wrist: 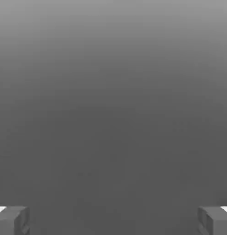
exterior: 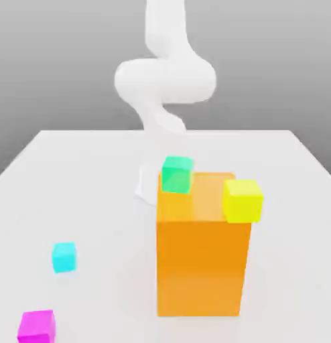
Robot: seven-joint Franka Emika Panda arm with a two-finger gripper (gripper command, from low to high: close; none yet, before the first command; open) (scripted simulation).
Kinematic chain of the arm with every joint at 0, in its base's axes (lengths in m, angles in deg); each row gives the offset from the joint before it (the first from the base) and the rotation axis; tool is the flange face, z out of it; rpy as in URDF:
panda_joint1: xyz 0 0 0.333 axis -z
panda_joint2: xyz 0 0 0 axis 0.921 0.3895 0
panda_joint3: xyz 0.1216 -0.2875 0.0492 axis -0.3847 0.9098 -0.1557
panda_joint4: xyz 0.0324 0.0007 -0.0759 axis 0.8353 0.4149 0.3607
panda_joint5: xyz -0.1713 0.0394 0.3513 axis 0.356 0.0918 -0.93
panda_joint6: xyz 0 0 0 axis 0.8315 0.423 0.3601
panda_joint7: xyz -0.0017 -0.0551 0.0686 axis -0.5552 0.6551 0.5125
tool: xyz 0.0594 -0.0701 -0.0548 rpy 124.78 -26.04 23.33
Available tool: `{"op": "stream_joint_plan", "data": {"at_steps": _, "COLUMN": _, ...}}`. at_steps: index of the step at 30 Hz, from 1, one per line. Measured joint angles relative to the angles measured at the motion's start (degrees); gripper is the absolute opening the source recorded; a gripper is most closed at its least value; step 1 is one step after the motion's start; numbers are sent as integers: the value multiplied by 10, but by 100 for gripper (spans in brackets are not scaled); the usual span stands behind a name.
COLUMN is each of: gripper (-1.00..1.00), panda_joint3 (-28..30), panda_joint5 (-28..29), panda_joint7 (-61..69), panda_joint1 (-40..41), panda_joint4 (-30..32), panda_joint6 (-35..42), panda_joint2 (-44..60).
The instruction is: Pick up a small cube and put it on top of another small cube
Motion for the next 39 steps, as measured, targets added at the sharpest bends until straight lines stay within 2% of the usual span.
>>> {"op": "stream_joint_plan", "data": {"at_steps": 9, "gripper": 0, "panda_joint3": -41, "panda_joint5": 62, "panda_joint7": -200, "panda_joint1": 109, "panda_joint4": -6, "panda_joint6": -49, "panda_joint2": 192}}
{"op": "stream_joint_plan", "data": {"at_steps": 18, "gripper": 0, "panda_joint3": -31, "panda_joint5": 103, "panda_joint7": -383, "panda_joint1": 174, "panda_joint4": -12, "panda_joint6": -99, "panda_joint2": 378}}
{"op": "stream_joint_plan", "data": {"at_steps": 24, "gripper": 0, "panda_joint3": -13, "panda_joint5": 83, "panda_joint7": -471, "panda_joint1": 199, "panda_joint4": -13, "panda_joint6": -137, "panda_joint2": 497}}
{"op": "stream_joint_plan", "data": {"at_steps": 29, "gripper": 0, "panda_joint3": -4, "panda_joint5": 25, "panda_joint7": -516, "panda_joint1": 219, "panda_joint4": -14, "panda_joint6": -171, "panda_joint2": 590}}
{"op": "stream_joint_plan", "data": {"at_steps": 34, "gripper": 0, "panda_joint3": -2, "panda_joint5": 9, "panda_joint7": -530, "panda_joint1": 225, "panda_joint4": -31, "panda_joint6": -241, "panda_joint2": 692}}
{"op": "stream_joint_plan", "data": {"at_steps": 35, "gripper": -100, "panda_joint3": -1, "panda_joint5": 9, "panda_joint7": -530, "panda_joint1": 224, "panda_joint4": -33, "panda_joint6": -251, "panda_joint2": 705}}
{"op": "stream_joint_plan", "data": {"at_steps": 39, "gripper": -100, "panda_joint3": -1, "panda_joint5": 9, "panda_joint7": -530, "panda_joint1": 224, "panda_joint4": -33, "panda_joint6": -252, "panda_joint2": 705}}
